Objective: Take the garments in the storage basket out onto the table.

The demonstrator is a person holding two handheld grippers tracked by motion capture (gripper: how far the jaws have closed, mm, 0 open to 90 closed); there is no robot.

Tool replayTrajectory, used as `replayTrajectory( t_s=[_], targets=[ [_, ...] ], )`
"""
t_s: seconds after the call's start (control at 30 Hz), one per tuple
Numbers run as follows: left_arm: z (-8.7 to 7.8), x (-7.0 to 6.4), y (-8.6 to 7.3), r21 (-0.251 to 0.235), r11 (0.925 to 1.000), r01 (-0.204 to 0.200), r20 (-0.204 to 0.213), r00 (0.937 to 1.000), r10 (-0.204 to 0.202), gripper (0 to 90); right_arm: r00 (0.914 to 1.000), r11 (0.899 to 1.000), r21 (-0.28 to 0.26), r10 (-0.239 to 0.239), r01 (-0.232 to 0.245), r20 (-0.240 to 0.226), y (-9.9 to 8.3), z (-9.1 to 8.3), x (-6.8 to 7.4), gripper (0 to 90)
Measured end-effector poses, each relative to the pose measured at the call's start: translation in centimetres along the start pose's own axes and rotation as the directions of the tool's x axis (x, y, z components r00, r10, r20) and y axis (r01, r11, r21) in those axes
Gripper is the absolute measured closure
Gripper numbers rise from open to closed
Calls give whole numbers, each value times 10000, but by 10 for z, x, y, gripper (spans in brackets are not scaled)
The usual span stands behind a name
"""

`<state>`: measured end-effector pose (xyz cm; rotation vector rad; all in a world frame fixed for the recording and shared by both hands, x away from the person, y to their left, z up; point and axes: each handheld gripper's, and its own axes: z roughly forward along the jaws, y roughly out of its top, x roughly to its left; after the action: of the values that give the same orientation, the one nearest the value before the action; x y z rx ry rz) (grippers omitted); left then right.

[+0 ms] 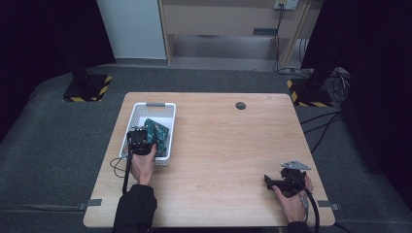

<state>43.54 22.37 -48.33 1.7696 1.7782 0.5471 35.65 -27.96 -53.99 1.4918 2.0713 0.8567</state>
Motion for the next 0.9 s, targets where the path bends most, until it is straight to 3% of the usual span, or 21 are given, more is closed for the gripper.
replayTrajectory(
  t_s=[0.9],
  targets=[
    [-9, 3, -2, -416, 9991, 41, 218, 9998, -32, 709, 10000, 10000, 1, 3, -3, 0, 0, 0, 0, 4]
  ],
)
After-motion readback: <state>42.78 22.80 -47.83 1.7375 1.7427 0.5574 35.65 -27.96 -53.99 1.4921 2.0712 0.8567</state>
